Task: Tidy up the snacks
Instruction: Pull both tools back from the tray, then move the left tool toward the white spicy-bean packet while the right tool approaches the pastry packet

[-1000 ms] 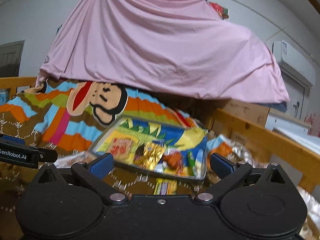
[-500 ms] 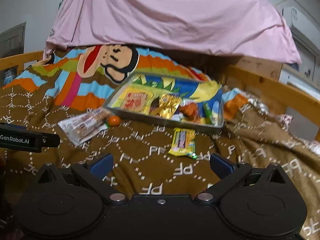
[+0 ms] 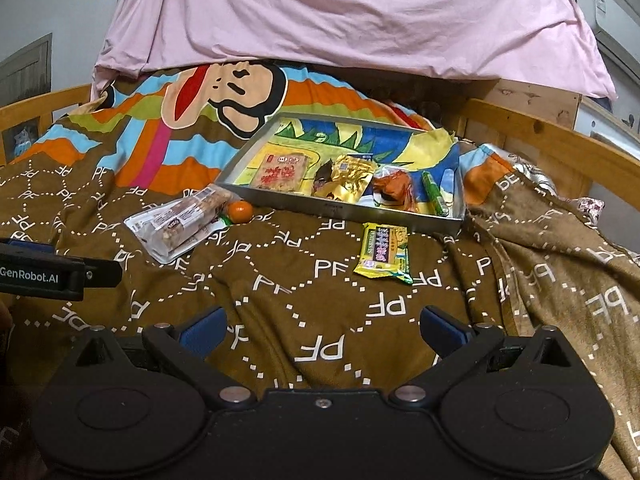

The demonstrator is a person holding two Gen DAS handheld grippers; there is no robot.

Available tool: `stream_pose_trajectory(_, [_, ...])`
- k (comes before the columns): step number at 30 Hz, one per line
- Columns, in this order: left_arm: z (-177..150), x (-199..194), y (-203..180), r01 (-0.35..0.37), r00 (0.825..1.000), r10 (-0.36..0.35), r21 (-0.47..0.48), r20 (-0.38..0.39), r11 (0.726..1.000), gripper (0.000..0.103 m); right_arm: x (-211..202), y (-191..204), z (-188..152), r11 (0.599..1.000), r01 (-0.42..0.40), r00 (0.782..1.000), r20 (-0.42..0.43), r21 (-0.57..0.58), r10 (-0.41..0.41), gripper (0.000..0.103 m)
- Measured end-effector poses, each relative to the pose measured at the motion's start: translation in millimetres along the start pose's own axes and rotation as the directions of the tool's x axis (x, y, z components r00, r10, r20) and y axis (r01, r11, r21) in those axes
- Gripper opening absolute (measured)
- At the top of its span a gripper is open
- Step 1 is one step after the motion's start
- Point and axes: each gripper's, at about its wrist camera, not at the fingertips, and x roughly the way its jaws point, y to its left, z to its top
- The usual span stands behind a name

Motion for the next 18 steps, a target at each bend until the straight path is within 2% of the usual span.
stream_pose_trajectory(11, [-2, 3, 9, -0.002, 1.0, 0.002, -0.014, -0.017, 1.0, 0.102, 8, 2, -3, 1.0, -0.022, 0.999, -0.035, 0.009, 0.023, 0.102])
stream_pose_trajectory(18, [-1, 6, 16, -0.036, 0.999, 0.036, -0.016, -0.021, 0.999, 0.102, 14, 8, -1, 0.999, -0.043, 0.998, -0.044, 0.011, 0.043, 0.102])
